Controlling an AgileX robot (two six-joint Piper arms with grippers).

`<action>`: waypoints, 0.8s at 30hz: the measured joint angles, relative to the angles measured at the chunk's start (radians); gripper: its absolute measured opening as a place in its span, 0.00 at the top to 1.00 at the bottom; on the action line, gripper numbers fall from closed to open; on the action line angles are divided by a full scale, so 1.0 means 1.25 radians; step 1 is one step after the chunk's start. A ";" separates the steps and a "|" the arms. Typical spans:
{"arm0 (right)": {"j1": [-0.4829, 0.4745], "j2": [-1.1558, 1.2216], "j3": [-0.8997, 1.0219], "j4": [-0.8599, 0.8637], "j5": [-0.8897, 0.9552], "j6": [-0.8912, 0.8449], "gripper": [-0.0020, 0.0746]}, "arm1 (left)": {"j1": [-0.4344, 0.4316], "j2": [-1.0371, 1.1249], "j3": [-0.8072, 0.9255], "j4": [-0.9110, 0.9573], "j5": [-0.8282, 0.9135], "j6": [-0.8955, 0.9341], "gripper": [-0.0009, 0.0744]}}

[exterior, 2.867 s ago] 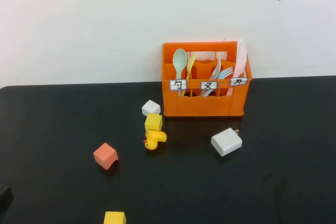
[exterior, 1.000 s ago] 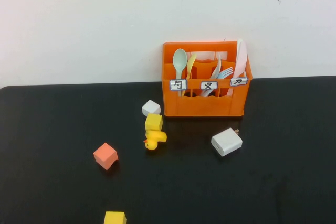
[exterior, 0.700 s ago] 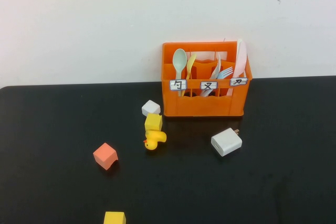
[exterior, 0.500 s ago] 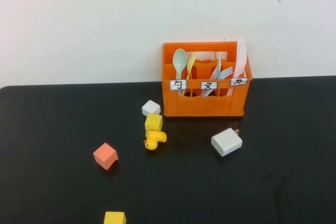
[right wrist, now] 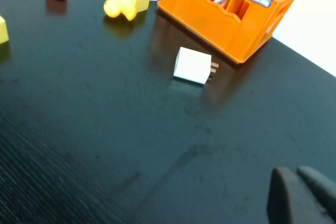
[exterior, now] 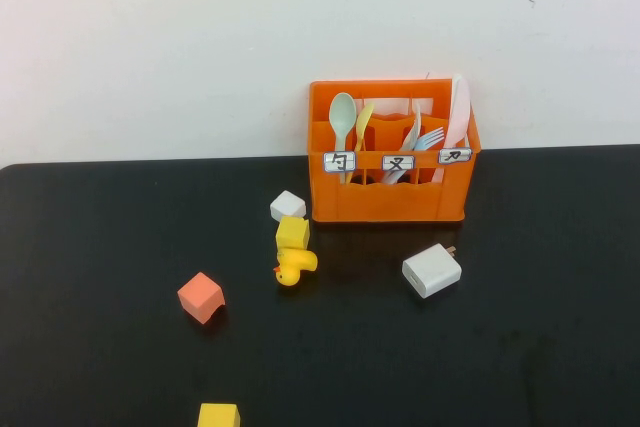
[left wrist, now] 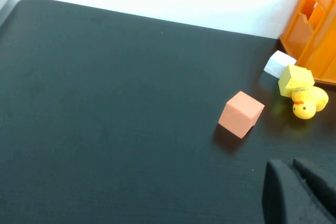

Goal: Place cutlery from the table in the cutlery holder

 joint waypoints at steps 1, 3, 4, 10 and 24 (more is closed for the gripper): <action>0.000 0.000 0.000 0.000 0.000 0.000 0.98 | 0.000 0.000 0.000 0.000 0.000 0.000 0.99; 0.000 0.000 0.000 0.000 0.000 0.000 0.98 | 0.000 0.000 0.000 0.000 0.000 0.000 0.99; 0.000 0.000 0.000 0.000 0.000 0.000 0.98 | 0.000 0.000 0.000 0.000 0.000 0.000 0.99; -0.002 -0.015 0.000 0.000 0.000 -0.006 0.98 | 0.000 0.000 0.000 0.000 0.000 0.000 0.99; -0.259 -0.043 0.180 -0.031 -0.256 -0.053 0.98 | 0.001 0.000 0.000 0.000 0.000 0.000 0.99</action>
